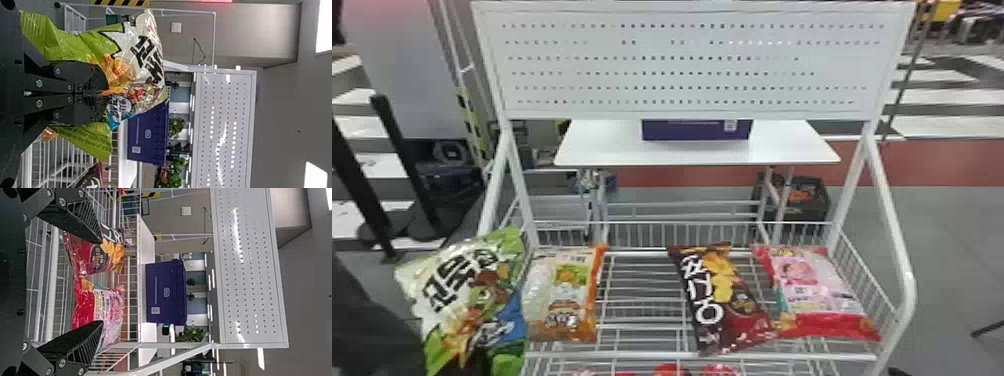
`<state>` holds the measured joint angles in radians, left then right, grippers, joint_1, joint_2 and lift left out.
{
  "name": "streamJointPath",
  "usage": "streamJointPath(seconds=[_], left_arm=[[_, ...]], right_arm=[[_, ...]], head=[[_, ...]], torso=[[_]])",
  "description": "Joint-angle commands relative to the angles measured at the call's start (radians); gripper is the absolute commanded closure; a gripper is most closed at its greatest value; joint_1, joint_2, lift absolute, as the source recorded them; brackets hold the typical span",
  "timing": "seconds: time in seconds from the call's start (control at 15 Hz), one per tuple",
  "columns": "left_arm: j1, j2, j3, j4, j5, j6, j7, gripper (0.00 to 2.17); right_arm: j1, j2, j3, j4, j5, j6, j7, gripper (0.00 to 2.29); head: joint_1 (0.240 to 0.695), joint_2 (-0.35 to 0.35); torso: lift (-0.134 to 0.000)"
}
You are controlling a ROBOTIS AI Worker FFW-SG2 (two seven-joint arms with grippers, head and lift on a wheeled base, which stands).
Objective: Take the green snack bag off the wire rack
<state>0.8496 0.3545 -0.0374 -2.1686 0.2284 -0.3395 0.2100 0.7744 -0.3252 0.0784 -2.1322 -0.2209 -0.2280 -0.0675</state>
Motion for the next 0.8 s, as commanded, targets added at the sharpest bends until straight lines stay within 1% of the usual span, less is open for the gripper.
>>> streamJointPath(seconds=[0.0,0.73], left_arm=[[0.026,0.000,0.005,0.004,-0.001,-0.042,0.000,1.43],[0.034,0.000,0.005,0.010,-0.001,-0.063,-0.004,1.43]], right_arm=[[-0.001,0.000,0.000,0.002,0.000,0.000,0.000,0.17],[-0.001,0.000,0.004,-0.002,0.003,0.000,0.000,0.17]], head=[[0.499,0.000],[0.499,0.000]], torso=[[0.000],[0.000]])
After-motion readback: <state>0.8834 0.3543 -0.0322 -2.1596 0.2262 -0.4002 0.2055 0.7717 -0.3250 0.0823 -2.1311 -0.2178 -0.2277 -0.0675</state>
